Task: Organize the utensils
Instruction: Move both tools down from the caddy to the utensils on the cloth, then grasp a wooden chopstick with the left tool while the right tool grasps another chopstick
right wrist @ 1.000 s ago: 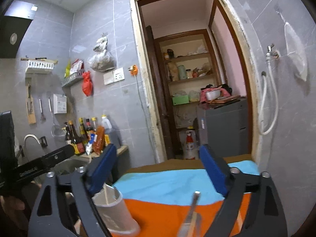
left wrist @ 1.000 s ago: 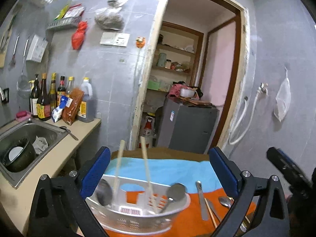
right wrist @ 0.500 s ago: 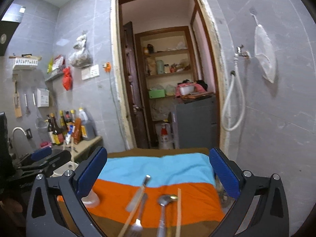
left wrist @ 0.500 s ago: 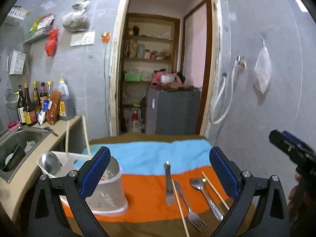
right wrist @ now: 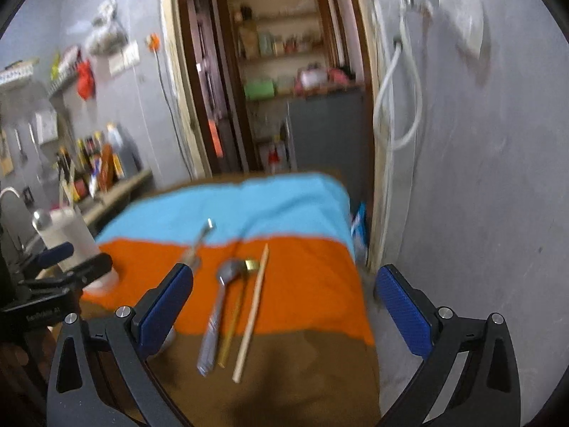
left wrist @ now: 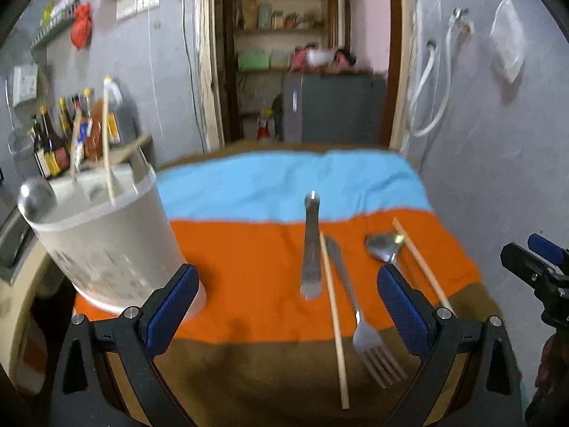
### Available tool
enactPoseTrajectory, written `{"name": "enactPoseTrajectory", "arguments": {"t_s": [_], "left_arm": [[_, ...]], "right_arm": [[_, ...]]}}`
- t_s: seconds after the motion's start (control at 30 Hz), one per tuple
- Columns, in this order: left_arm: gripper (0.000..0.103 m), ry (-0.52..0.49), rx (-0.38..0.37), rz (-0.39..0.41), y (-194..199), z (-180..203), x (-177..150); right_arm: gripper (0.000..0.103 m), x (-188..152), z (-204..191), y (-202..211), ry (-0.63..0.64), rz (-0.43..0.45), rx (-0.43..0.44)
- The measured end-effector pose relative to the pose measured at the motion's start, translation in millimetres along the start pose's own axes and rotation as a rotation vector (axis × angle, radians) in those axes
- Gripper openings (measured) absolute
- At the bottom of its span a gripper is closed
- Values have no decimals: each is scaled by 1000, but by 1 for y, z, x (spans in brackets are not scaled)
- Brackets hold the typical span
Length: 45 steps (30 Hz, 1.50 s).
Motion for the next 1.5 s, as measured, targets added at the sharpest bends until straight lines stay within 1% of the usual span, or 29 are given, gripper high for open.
{"name": "enactPoseTrajectory", "arguments": {"t_s": [0.07,0.1,0.13,0.17,0.2,0.23,0.3,0.33,0.4,0.43,0.5,0.53,0.6,0.67,0.7,0.8,0.87,1.03,1.1,1.2,1.3,1.37,1.5], "left_arm": [[98,-6,-21,-65,-16,3,-9],[98,-8,-21,-86,-21,3,-11],[97,-14,-29,-106,-27,4,-14],[94,-18,-33,-115,-30,6,-15],[88,-21,-42,-121,-33,7,-17],[85,-26,-57,-134,-37,9,-18],[62,-31,-77,-169,-44,11,-19],[57,-28,-87,-198,-51,12,-22],[43,-10,-104,-240,-57,13,-23],[42,5,-115,-256,-61,12,-24],[37,30,-134,-264,-64,12,-22],[35,30,-142,-267,-65,14,-21],[30,25,-151,-274,-66,16,-18],[26,21,-172,-286,-67,20,-18],[25,16,-183,-296,-68,22,-18],[20,0,-182,-301,-71,27,-17],[19,6,-189,-307,-75,27,-16],[16,-7,-183,-304,-76,28,-16],[11,3,-185,-313,-74,28,-18],[7,9,-197,-326,-71,28,-21],[7,6,-199,-339,-74,31,-19],[7,28,-214,-361,-79,31,-15],[7,69,-248,-388,-84,28,-12]], "right_arm": [[103,-12,6,-14,-11,-55,9],[102,-15,7,-18,-12,-75,9],[100,-20,9,-25,-14,-106,12],[93,-23,10,-29,-16,-126,17],[85,-25,10,-34,-19,-147,25],[83,-27,10,-39,-20,-166,34],[75,-30,9,-46,-10,-193,49],[73,-31,7,-51,-3,-209,60],[64,-34,4,-58,9,-240,78],[62,-34,2,-63,14,-258,82],[54,-34,-2,-72,22,-283,86],[51,-34,-4,-75,27,-290,87],[40,-35,-7,-85,44,-313,78],[35,-37,-8,-94,55,-337,73],[33,-38,-9,-98,59,-348,67],[30,-35,-11,-106,67,-353,58],[28,-33,-11,-111,66,-354,60],[28,-29,-12,-120,76,-362,52],[29,-29,-13,-120,80,-363,49],[29,-28,-13,-120,79,-363,51],[29,-28,-14,-121,77,-364,53],[31,-28,-14,-122,81,-367,51],[31,-26,-15,-125,73,-376,40]]}}
Point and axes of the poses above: each gripper's, at about its wrist camera, not at the fingertips, and y roughly against the way its jaws point, z to its right, x to its top, the point moved 6 cm from there along -y, roughly the way its jaws point, and after that the axes turned 7 degrees about x, right-handed, at the moved point
